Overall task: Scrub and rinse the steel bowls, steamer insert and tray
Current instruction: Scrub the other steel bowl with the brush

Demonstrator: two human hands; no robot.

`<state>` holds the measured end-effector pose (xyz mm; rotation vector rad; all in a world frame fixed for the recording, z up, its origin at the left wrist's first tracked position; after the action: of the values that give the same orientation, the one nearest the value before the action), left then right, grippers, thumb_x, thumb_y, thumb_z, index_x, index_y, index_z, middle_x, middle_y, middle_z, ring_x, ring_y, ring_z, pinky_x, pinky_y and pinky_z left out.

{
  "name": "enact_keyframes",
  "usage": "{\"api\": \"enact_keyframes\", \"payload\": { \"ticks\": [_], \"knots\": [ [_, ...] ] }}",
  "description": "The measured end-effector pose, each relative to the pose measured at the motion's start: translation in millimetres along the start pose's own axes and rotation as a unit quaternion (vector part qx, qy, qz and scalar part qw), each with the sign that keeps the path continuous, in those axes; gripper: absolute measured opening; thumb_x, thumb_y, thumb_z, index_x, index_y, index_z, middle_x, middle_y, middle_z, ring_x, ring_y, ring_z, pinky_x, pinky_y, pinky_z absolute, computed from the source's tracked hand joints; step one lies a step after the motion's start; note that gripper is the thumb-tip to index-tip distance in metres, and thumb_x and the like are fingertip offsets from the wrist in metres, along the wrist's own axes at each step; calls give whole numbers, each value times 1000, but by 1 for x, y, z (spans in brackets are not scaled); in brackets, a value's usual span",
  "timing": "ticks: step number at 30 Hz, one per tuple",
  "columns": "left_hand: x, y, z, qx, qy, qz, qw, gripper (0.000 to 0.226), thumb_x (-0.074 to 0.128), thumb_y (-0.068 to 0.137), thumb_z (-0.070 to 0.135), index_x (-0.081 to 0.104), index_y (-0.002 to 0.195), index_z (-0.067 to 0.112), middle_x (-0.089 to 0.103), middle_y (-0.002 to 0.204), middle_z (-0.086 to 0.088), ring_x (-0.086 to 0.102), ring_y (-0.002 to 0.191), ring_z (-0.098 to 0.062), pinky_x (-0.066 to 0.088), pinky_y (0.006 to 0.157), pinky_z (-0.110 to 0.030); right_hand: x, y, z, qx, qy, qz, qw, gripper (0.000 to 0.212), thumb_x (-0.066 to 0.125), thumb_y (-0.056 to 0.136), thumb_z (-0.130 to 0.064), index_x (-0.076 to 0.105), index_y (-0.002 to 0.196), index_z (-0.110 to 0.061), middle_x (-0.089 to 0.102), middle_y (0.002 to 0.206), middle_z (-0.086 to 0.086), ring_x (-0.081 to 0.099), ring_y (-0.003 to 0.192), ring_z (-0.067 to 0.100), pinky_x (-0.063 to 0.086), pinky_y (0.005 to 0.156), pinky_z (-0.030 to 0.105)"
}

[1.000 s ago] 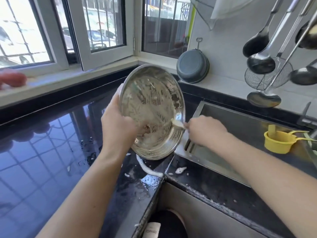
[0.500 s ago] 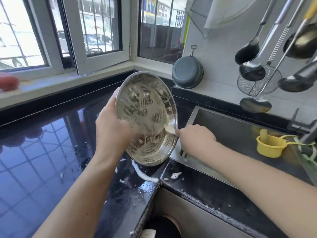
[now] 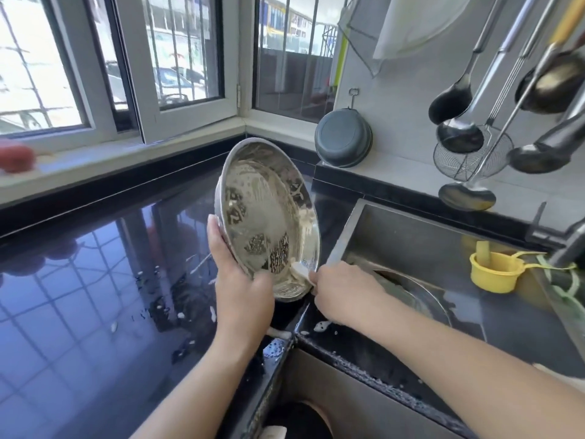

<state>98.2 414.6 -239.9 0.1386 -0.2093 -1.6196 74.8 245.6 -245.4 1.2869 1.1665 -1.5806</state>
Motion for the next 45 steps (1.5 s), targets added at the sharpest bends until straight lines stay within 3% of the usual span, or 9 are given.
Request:
{"api": "enact_keyframes", "payload": {
  "ticks": [3, 7, 11, 17, 23, 27, 33, 38, 45],
  "knots": [
    [-9, 7, 11, 13, 11, 22, 1000, 108, 39, 84, -22, 9, 162, 47, 35, 159, 19, 44, 132, 14, 45, 115, -36, -4, 1, -6, -32, 60, -37, 997, 33, 50, 97, -16, 69, 122, -28, 66, 111, 8, 62, 84, 27, 53, 72, 32],
    [-38, 21, 35, 60, 39, 49, 996, 107, 43, 73, -25, 39, 155, 44, 54, 148, 17, 48, 140, -8, 50, 111, -47, -7, -17, -12, -106, 84, -87, 987, 35, 49, 103, -28, 63, 134, -40, 70, 110, 2, 60, 74, 17, 48, 61, 26],
    [-43, 24, 50, 54, 76, 19, 995, 112, 39, 68, -23, 43, 149, 54, 62, 138, 18, 56, 130, -12, 59, 100, -40, -18, 0, 18, -50, -40, 21, 998, 35, 46, 102, -32, 62, 133, -35, 67, 115, 8, 65, 99, 32, 52, 76, 36],
    [-39, 23, 58, 42, 84, 27, 995, 110, 35, 71, -26, 41, 155, 45, 56, 145, 18, 48, 126, 4, 39, 90, 4, -4, -10, 20, -72, 13, 13, 997, 38, 43, 103, -35, 56, 138, -42, 66, 98, 6, 65, 78, 25, 58, 74, 40],
    [-39, 25, 58, 42, 79, 23, 996, 112, 34, 70, -27, 40, 155, 46, 56, 144, 20, 49, 114, 25, 41, 85, 6, -11, 6, 35, -38, 35, 20, 998, 36, 43, 104, -42, 59, 135, -49, 68, 117, 6, 65, 96, 30, 55, 88, 42],
    [-40, 31, 52, 48, 77, 14, 996, 109, 37, 72, -24, 39, 154, 49, 59, 143, 16, 54, 125, 1, 49, 91, -7, -7, -9, 15, -80, 27, -5, 996, 36, 41, 104, -41, 61, 134, -39, 68, 102, 8, 66, 82, 26, 58, 78, 41],
    [-44, 22, 1, -36, -5, 160, 986, 50, 53, 93, -3, 55, 130, 31, 66, 108, 9, 64, 85, 3, 60, 75, -35, 9, -17, -5, -95, 50, -14, 994, 37, 43, 105, -31, 56, 138, -37, 64, 107, 10, 64, 87, 30, 57, 81, 40],
    [-14, 6, -7, -43, -7, 67, 997, 103, 45, 83, -19, 29, 156, 52, 58, 141, 21, 57, 124, 3, 53, 98, -25, 10, -1, -3, -70, 77, -10, 995, 33, 45, 104, -30, 61, 133, -32, 65, 105, 11, 65, 81, 28, 57, 75, 37],
    [-43, 25, 26, 29, 65, 83, 994, 99, 44, 75, -22, 50, 149, 44, 67, 132, 16, 61, 122, -4, 50, 97, -12, -3, -6, -15, -142, 60, -62, 986, 36, 49, 102, -25, 64, 130, -42, 69, 102, -2, 65, 82, 17, 56, 73, 32]
  ]
}}
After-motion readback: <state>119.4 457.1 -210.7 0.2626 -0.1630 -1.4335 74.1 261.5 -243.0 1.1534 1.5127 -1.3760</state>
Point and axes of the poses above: each hand's wrist, its own y-axis towards the middle knuckle, its own x-axis out of the palm, z = x × y, the point moved 7 cm from there along y, towards the middle knuckle
